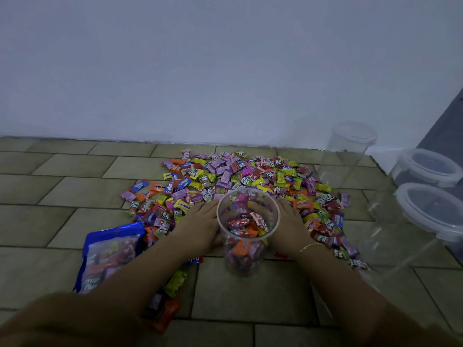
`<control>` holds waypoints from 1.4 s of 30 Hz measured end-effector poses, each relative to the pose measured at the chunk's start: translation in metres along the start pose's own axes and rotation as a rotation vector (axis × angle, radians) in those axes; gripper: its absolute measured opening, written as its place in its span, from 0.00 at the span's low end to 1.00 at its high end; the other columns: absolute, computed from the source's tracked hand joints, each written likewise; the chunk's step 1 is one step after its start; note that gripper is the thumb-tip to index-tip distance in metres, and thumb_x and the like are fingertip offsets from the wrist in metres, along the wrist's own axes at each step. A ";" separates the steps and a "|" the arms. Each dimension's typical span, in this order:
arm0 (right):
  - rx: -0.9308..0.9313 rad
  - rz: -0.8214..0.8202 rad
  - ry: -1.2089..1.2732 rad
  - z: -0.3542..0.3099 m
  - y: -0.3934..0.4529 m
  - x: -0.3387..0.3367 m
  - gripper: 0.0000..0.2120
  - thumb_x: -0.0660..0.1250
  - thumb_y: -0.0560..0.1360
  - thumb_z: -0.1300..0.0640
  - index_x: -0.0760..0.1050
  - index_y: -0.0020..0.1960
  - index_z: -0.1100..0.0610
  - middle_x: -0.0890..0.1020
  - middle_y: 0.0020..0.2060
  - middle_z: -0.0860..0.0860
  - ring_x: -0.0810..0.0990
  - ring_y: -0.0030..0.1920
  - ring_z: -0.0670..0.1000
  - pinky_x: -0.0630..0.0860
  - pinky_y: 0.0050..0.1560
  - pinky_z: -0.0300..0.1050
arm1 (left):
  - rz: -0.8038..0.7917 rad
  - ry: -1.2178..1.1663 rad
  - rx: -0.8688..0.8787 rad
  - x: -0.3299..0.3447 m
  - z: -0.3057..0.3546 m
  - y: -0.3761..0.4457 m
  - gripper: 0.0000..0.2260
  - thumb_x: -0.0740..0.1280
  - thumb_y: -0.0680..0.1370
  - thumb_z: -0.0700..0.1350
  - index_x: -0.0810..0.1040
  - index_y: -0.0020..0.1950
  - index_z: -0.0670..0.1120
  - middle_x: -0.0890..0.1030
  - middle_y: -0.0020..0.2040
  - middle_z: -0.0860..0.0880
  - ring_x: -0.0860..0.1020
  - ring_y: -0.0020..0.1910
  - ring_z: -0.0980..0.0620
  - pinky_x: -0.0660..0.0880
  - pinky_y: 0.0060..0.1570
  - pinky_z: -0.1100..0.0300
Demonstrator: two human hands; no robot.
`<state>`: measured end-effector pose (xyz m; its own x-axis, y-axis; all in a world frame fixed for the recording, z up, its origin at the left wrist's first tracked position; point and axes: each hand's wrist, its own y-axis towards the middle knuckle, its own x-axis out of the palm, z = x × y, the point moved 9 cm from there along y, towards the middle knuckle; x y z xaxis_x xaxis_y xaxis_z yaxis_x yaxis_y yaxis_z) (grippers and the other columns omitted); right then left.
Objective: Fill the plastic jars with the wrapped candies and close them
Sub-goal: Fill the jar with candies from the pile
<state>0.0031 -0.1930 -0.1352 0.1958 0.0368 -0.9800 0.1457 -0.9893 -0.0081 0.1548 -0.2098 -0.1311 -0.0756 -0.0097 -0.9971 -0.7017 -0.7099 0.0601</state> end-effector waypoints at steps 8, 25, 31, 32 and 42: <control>0.054 0.191 0.082 0.022 -0.001 -0.009 0.14 0.63 0.78 0.55 0.73 0.63 0.55 0.72 0.58 0.55 0.70 0.59 0.57 0.68 0.56 0.46 | 0.162 -0.114 -0.060 -0.010 -0.016 -0.005 0.15 0.60 0.78 0.50 0.76 0.62 0.47 0.78 0.57 0.46 0.75 0.55 0.46 0.74 0.56 0.51; 0.315 0.467 1.911 0.022 -0.034 -0.091 0.11 0.57 0.77 0.70 0.73 0.46 0.58 0.77 0.33 0.55 0.78 0.31 0.49 0.70 0.24 0.37 | 0.798 -1.879 -0.611 -0.096 -0.028 -0.025 0.12 0.64 0.79 0.39 0.76 0.61 0.49 0.77 0.49 0.51 0.77 0.43 0.58 0.77 0.41 0.66; 0.155 0.593 1.859 -0.018 -0.045 -0.131 0.09 0.61 0.77 0.67 0.74 0.44 0.56 0.78 0.37 0.51 0.78 0.31 0.48 0.73 0.30 0.38 | 0.857 -1.933 -0.514 -0.129 0.004 -0.020 0.12 0.65 0.77 0.37 0.78 0.58 0.48 0.80 0.34 0.54 0.75 0.30 0.59 0.73 0.29 0.67; 0.145 0.608 1.814 -0.024 -0.047 -0.132 0.09 0.61 0.77 0.67 0.75 0.44 0.55 0.78 0.39 0.52 0.77 0.34 0.50 0.75 0.33 0.39 | 0.856 -1.937 -0.513 -0.130 0.007 -0.020 0.12 0.65 0.77 0.36 0.78 0.58 0.49 0.80 0.33 0.54 0.75 0.29 0.59 0.73 0.28 0.67; 0.142 0.719 1.596 -0.041 -0.058 -0.129 0.08 0.62 0.77 0.64 0.76 0.45 0.53 0.79 0.31 0.45 0.77 0.36 0.46 0.76 0.39 0.39 | 0.868 -1.877 -0.406 -0.142 0.022 -0.021 0.06 0.66 0.76 0.47 0.76 0.43 0.45 0.75 0.30 0.51 0.71 0.26 0.53 0.68 0.27 0.61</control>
<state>0.0094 -0.1344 -0.0001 0.8648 -0.3700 0.3394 -0.4504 -0.8704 0.1988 0.1645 -0.1779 0.0106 -0.8533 0.0236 0.5208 0.0348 -0.9942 0.1020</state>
